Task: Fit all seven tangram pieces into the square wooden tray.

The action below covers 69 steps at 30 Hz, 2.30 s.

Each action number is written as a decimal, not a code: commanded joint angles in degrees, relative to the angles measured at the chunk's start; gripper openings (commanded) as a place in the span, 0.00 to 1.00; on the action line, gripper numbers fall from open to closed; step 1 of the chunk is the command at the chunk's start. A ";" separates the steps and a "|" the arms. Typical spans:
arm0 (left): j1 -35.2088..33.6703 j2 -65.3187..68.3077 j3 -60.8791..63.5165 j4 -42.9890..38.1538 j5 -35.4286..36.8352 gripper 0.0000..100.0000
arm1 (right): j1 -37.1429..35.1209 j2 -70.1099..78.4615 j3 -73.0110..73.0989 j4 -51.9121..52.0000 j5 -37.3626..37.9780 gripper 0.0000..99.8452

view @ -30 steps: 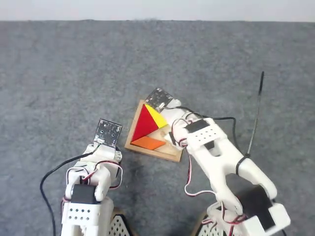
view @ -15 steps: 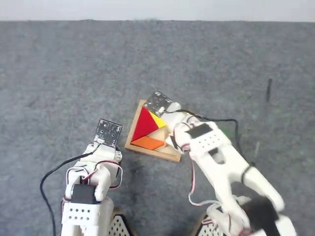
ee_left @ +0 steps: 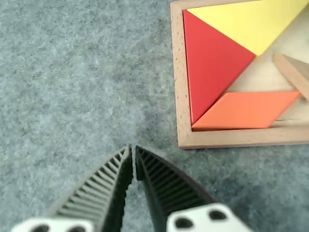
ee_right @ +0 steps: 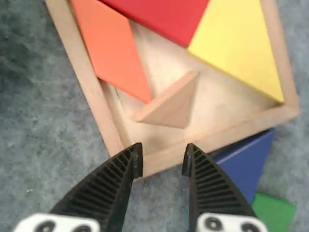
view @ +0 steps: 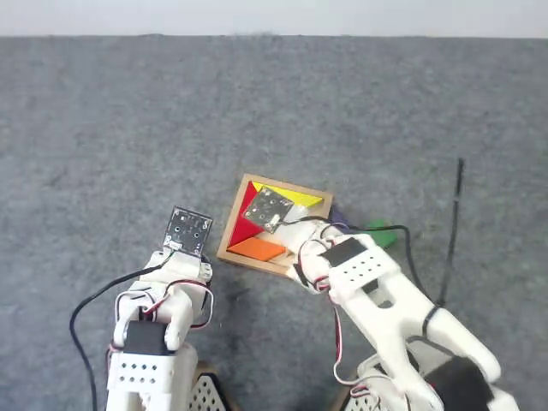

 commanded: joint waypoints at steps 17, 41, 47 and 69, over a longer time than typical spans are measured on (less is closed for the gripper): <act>-0.18 -0.70 -0.40 0.26 0.44 0.01 | 7.34 15.87 -15.74 -2.77 0.62 0.15; -0.18 -0.70 -0.40 0.26 0.44 0.01 | -1.71 17.71 -20.48 -4.70 -3.08 0.15; -0.18 -0.70 -0.40 0.26 0.44 0.01 | -4.97 17.80 -23.12 -4.70 -3.52 0.15; -0.18 -0.70 -0.40 0.26 0.44 0.01 | -0.48 24.57 -25.58 1.45 -5.01 0.15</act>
